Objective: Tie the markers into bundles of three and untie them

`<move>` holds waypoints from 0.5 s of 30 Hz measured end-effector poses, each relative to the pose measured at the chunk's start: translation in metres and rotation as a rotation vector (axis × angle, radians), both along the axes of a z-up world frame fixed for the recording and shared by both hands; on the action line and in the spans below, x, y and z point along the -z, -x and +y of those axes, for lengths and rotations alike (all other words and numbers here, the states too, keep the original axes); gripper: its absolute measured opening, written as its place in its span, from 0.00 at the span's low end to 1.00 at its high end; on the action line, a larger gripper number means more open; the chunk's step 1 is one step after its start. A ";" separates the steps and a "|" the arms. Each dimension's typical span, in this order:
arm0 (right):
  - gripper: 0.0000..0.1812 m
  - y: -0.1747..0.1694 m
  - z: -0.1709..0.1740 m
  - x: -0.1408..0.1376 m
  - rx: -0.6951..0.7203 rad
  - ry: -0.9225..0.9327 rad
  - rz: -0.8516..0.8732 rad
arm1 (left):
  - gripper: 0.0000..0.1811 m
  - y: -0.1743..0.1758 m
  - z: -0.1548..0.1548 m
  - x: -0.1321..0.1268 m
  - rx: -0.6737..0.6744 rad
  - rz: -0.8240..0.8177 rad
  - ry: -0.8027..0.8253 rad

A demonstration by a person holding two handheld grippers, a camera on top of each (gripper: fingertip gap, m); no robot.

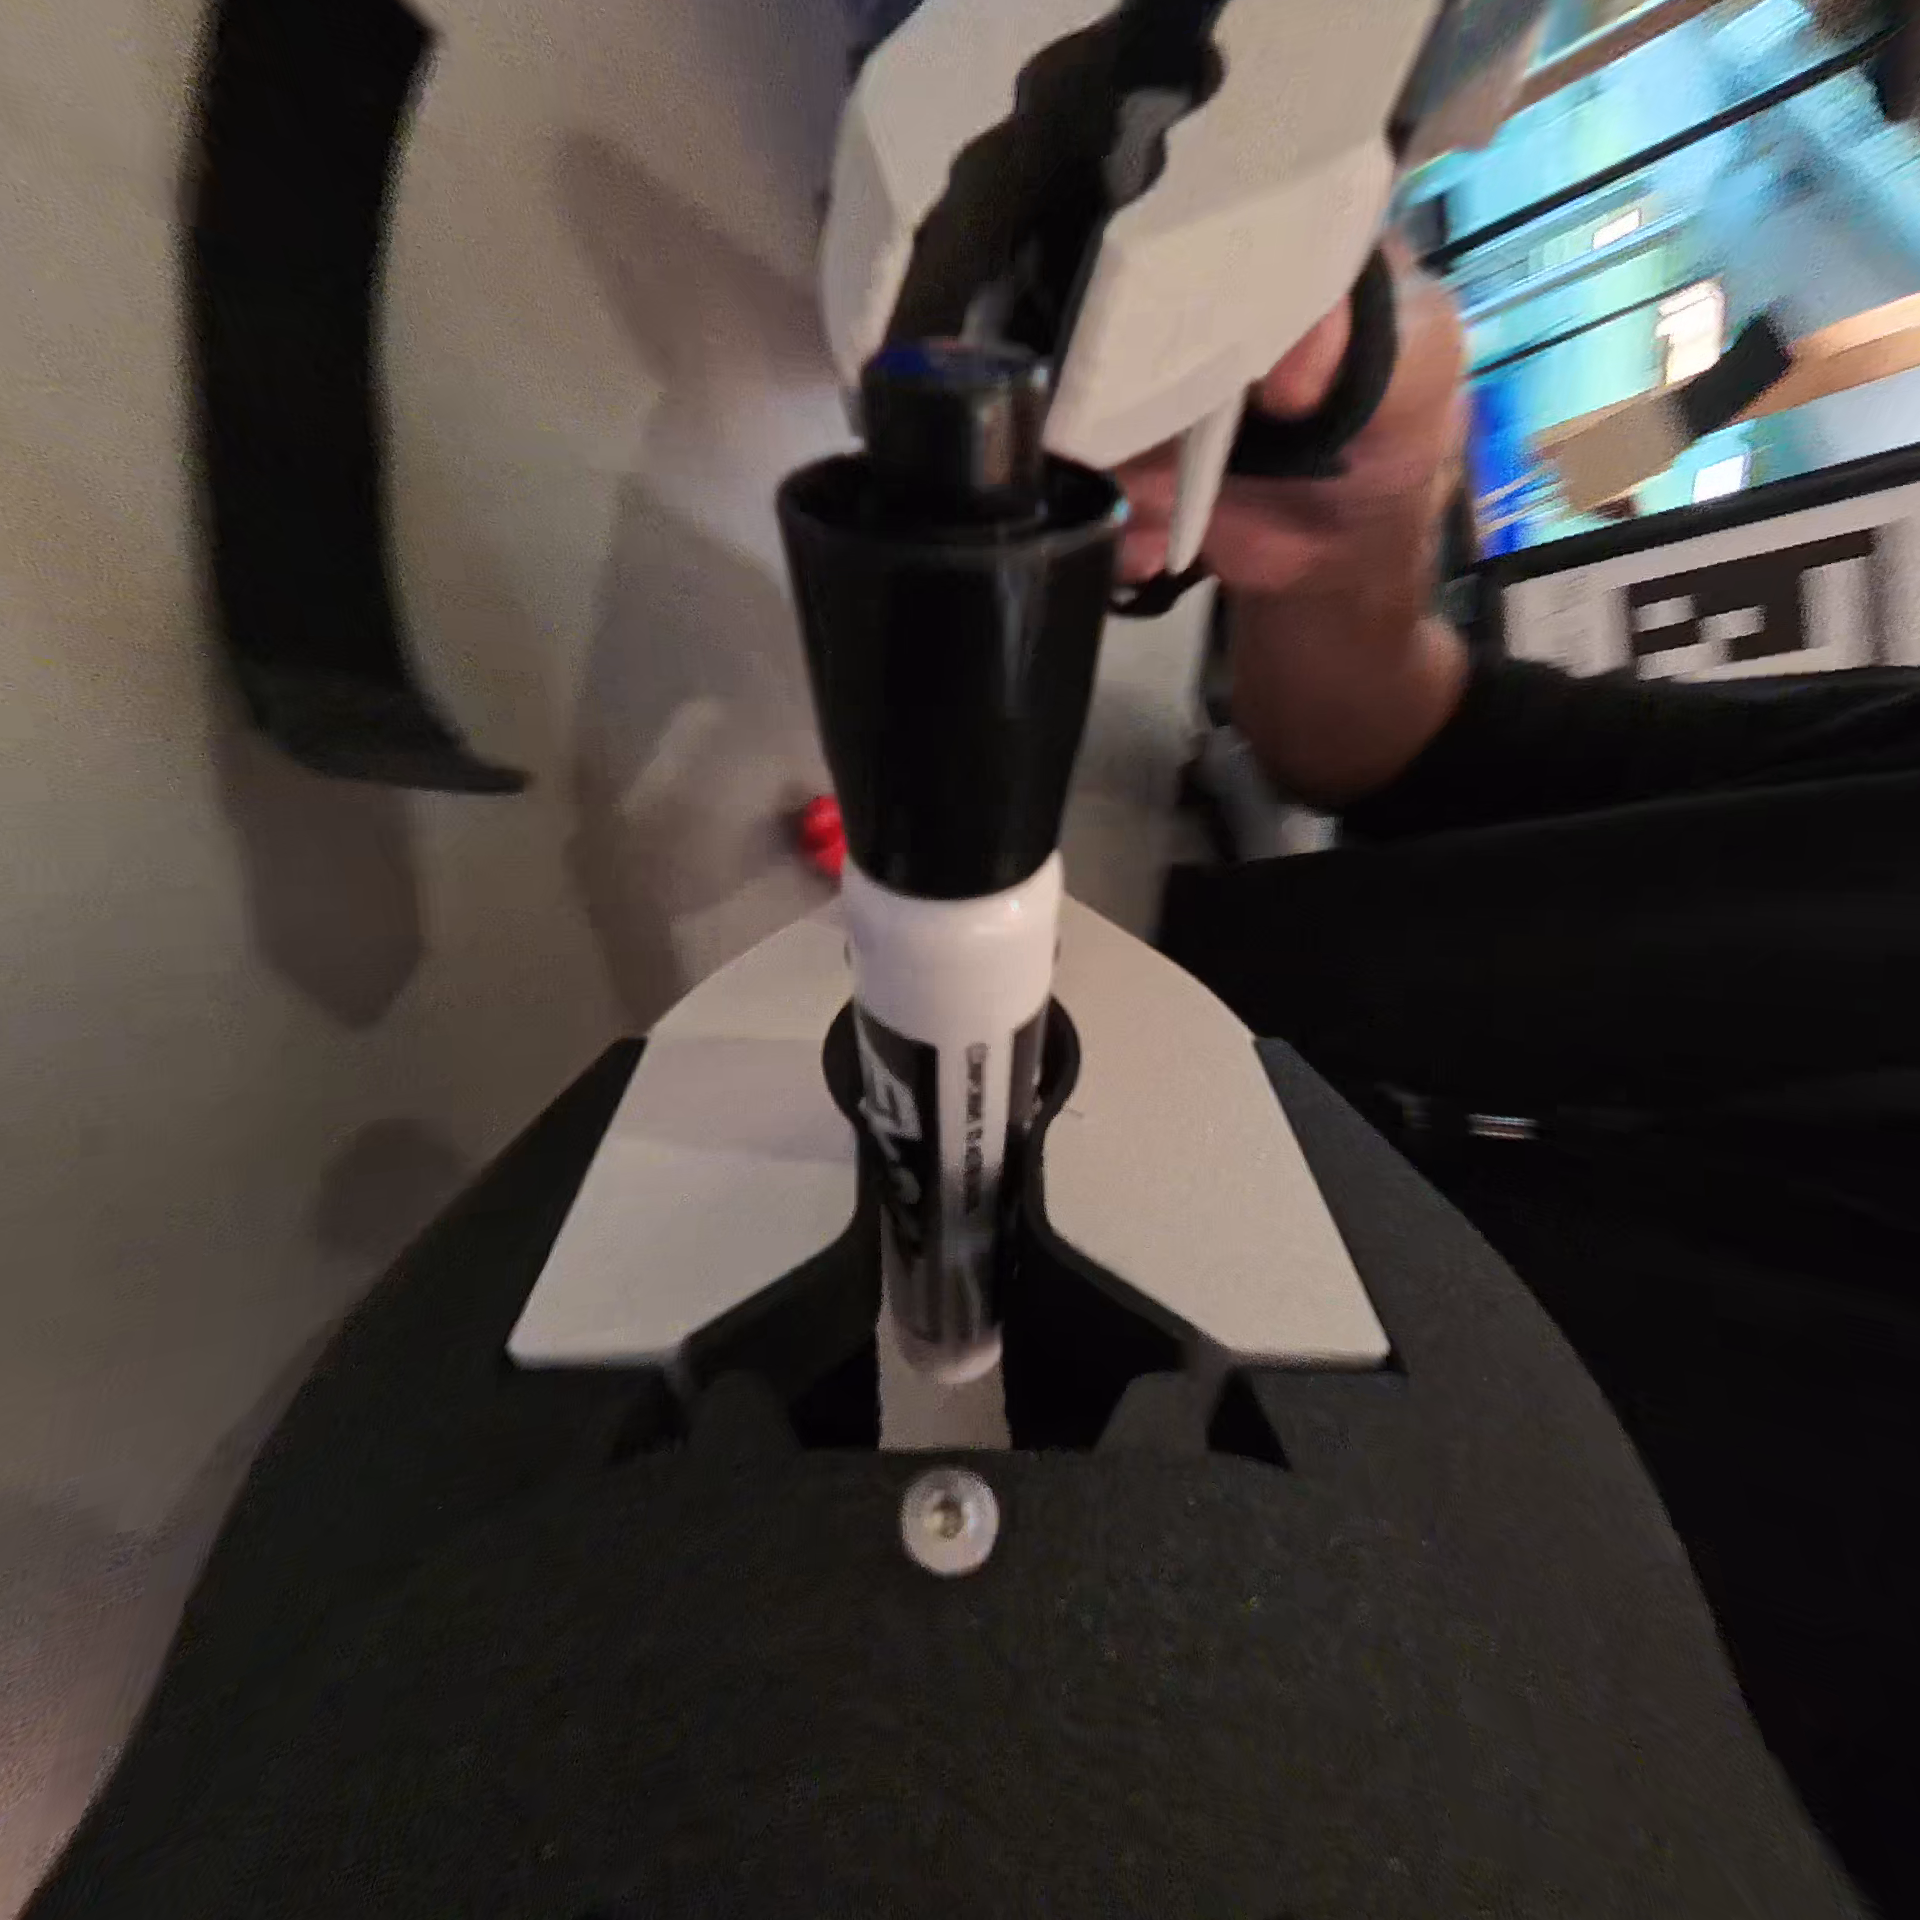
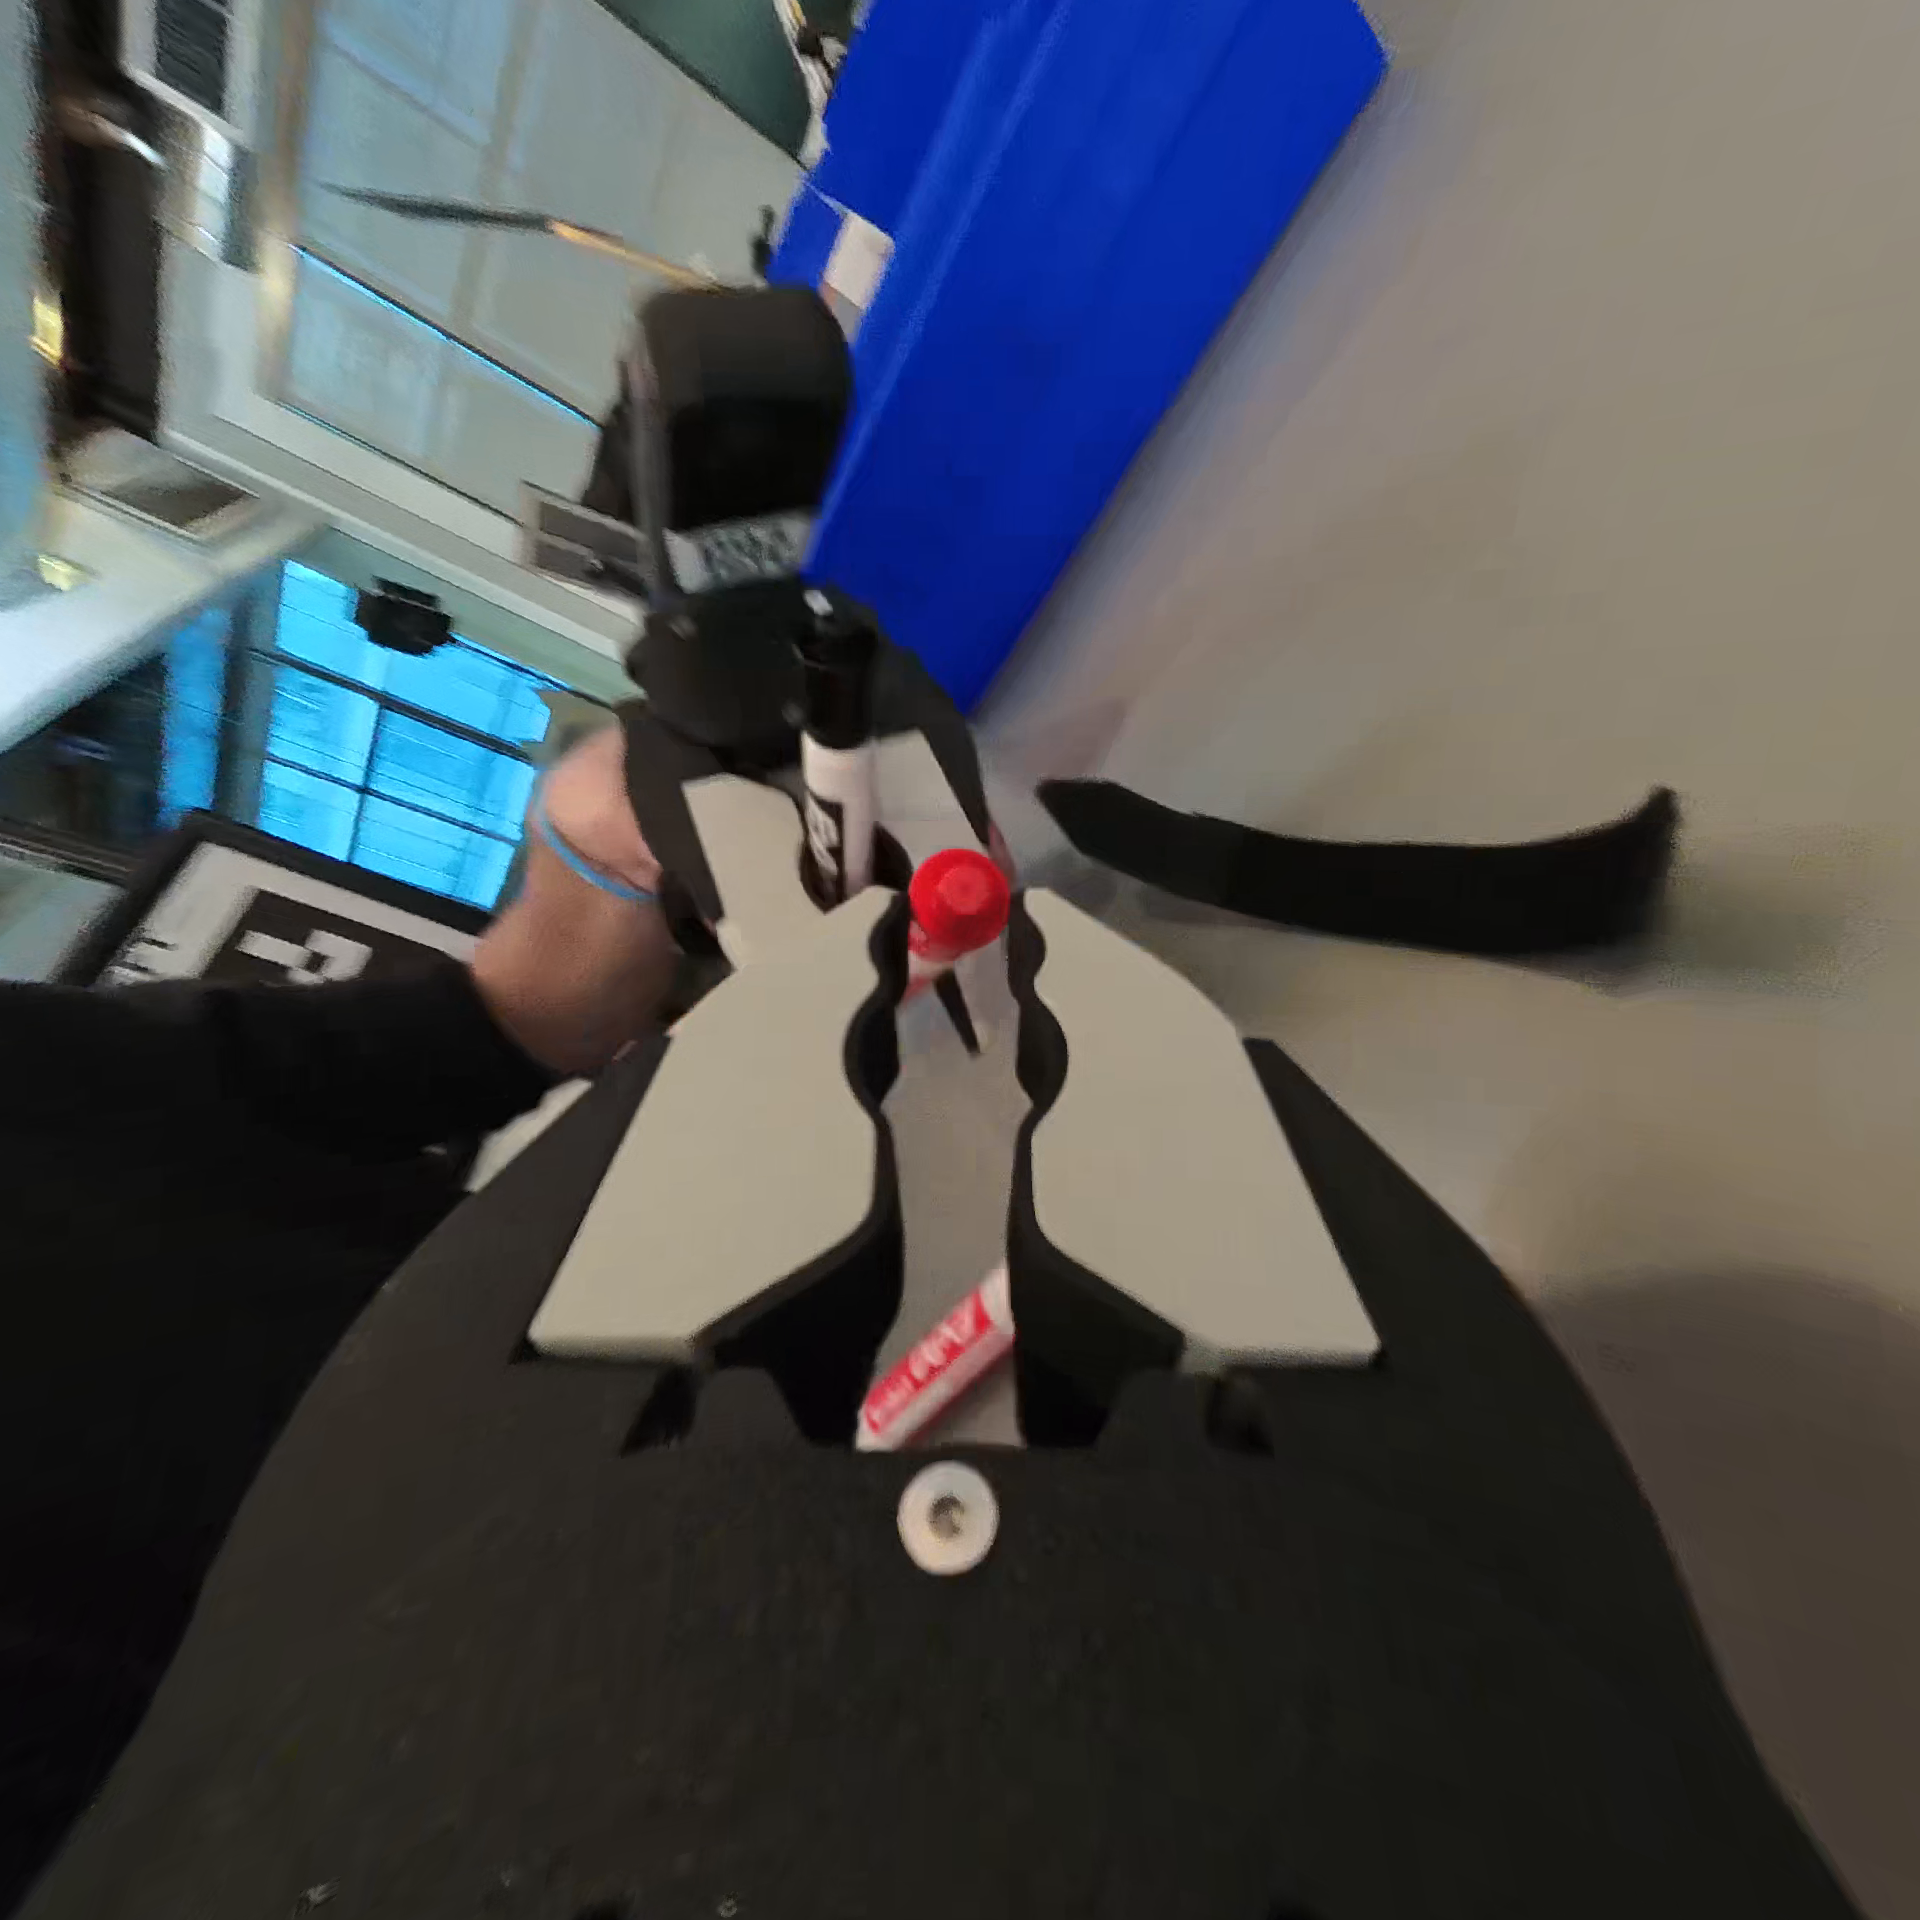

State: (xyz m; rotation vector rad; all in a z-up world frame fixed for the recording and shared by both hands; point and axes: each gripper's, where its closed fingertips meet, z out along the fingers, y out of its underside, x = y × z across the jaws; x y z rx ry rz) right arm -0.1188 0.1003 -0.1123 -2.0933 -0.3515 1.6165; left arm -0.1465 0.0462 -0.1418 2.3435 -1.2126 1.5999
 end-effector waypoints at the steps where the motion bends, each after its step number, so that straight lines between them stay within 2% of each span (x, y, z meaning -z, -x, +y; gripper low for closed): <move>1: 0.09 -0.002 0.000 0.008 -0.002 -0.016 -0.055 | 0.14 0.006 0.005 0.006 0.020 0.068 -0.049; 6: 0.08 -0.010 0.004 0.039 0.046 -0.124 -0.301 | 0.14 0.035 0.034 0.032 0.186 0.381 -0.334; 9: 0.06 -0.023 0.004 0.068 0.051 -0.131 -0.487 | 0.14 0.050 0.040 0.045 0.303 0.535 -0.432; 12: 0.06 -0.021 0.002 0.074 0.037 -0.155 -0.482 | 0.14 0.043 0.031 0.046 0.338 0.523 -0.366; 15: 0.11 -0.030 0.000 0.071 0.059 -0.231 -0.538 | 0.14 0.040 0.026 0.046 0.337 0.527 -0.283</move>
